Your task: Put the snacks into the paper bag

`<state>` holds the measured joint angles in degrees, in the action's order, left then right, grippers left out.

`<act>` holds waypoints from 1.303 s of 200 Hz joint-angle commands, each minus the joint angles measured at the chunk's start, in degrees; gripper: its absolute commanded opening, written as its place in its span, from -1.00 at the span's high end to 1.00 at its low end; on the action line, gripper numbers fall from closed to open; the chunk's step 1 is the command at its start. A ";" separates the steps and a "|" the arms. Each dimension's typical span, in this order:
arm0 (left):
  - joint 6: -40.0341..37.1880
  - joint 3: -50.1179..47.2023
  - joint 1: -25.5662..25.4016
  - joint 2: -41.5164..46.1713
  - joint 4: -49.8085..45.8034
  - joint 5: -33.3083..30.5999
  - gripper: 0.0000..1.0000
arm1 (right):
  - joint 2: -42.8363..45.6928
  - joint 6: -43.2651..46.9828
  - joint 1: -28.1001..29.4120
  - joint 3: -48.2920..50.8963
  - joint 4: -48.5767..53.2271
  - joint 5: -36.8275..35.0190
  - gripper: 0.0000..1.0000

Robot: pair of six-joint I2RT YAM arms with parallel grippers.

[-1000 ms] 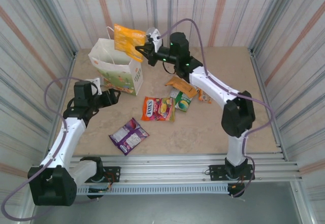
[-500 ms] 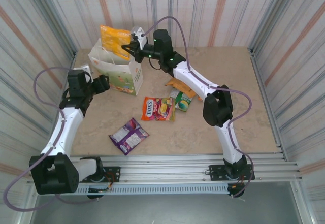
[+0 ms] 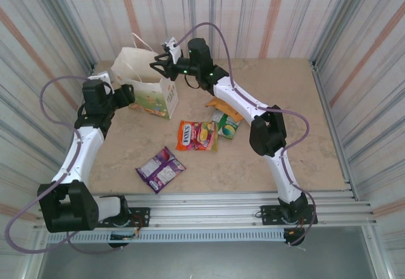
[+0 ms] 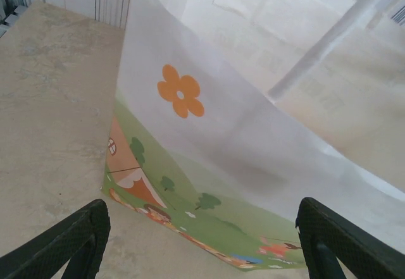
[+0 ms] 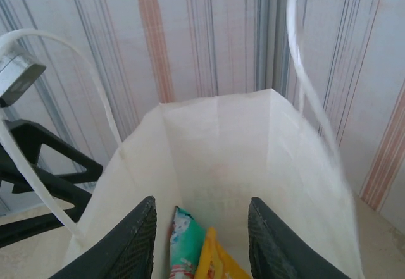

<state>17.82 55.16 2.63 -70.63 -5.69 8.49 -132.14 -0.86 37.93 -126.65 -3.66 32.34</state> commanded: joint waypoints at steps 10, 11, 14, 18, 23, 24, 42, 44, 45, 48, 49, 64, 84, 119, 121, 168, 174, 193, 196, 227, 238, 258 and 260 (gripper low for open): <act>-1.13 2.03 0.45 -0.82 1.44 0.42 -0.62 | 2.24 -0.36 0.51 -1.84 2.23 -0.78 0.16; -1.13 2.05 0.45 -0.82 1.46 0.45 -0.62 | 2.24 -0.36 0.49 -1.85 2.29 -0.83 0.16; -1.13 2.14 0.47 -0.82 1.40 0.53 -0.62 | 2.41 -0.36 0.53 -1.76 2.42 -0.87 0.16; -1.21 2.14 0.51 -0.82 1.31 0.60 -0.62 | 2.74 -0.43 0.52 -1.69 2.62 -0.95 0.15; -1.42 2.14 0.47 -0.75 1.26 0.66 -0.62 | 3.09 -0.54 0.48 -1.57 2.90 -1.16 0.15; -1.45 2.19 0.45 -0.74 1.23 0.70 -0.62 | 3.19 -0.58 0.48 -1.53 2.97 -1.19 0.15; -2.08 2.58 0.49 -0.52 0.07 1.15 -0.62 | 5.43 -1.16 0.55 -0.31 4.59 -1.98 0.11; -2.16 2.65 0.48 -0.44 -0.11 1.19 -0.61 | 5.76 -1.27 0.49 0.05 4.80 -2.12 0.11; -2.21 2.71 0.46 -0.41 -0.24 1.18 -0.61 | 5.93 -1.30 0.53 0.20 4.89 -2.24 0.10; -2.35 2.82 0.44 -0.28 -0.65 1.44 -0.61 | 6.53 -1.52 0.48 0.77 5.15 -2.46 0.09; -2.35 2.88 0.49 -0.20 -0.77 1.48 -0.61 | 6.67 -1.56 0.48 0.96 5.24 -2.55 0.09; -2.22 3.27 0.49 0.62 -3.13 2.65 -0.61 | 10.08 -2.45 0.53 4.62 6.46 -4.11 0.02; -0.97 3.01 0.44 2.48 -6.89 5.63 -0.59 | 15.89 -5.43 0.56 11.61 7.17 -6.87 -0.03; 2.45 0.85 0.44 6.56 -14.69 10.53 -0.56 | 26.60 -13.41 0.74 27.61 8.59 -9.04 -0.03; 2.78 0.66 0.44 6.78 -15.05 10.85 -0.56 | 27.31 -14.11 0.89 28.39 8.83 -9.15 -0.03; 12.48 -4.02 -1.58 12.14 -25.54 12.92 -0.48 | 36.69 -32.09 4.58 44.08 14.32 -9.35 -0.03; 13.53 -4.61 -2.04 12.75 -27.11 13.03 -0.47 | 37.23 -33.59 5.67 45.48 15.02 -9.44 -0.04; 17.75 -6.50 -3.41 14.61 -32.04 12.69 -0.46 | 38.49 -36.46 9.00 48.70 18.65 -11.21 -0.07; 18.49 -6.93 -3.61 14.97 -32.66 12.67 -0.46 | 38.51 -36.84 9.46 49.09 19.21 -11.71 -0.08; 27.19 -11.61 -4.97 18.91 -38.75 11.43 -0.44 | 37.65 -39.86 14.57 52.31 23.28 -15.20 -0.12; 30.91 -13.54 -5.81 20.63 -40.64 9.87 -0.45 | 36.55 -40.54 15.92 52.80 24.28 -15.59 -0.15; 36.49 -16.71 -7.39 23.86 -43.68 7.20 -0.45 | 34.28 -41.03 17.36 52.91 25.27 -14.95 -0.20; 37.00 -16.98 -7.60 24.05 -44.00 6.90 -0.45 | 34.11 -41.03 17.46 52.91 25.34 -14.92 -0.20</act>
<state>44.62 41.19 -3.38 -49.98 -42.26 19.00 -95.90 -38.81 54.43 -74.22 18.44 19.05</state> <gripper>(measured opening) 0.726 0.593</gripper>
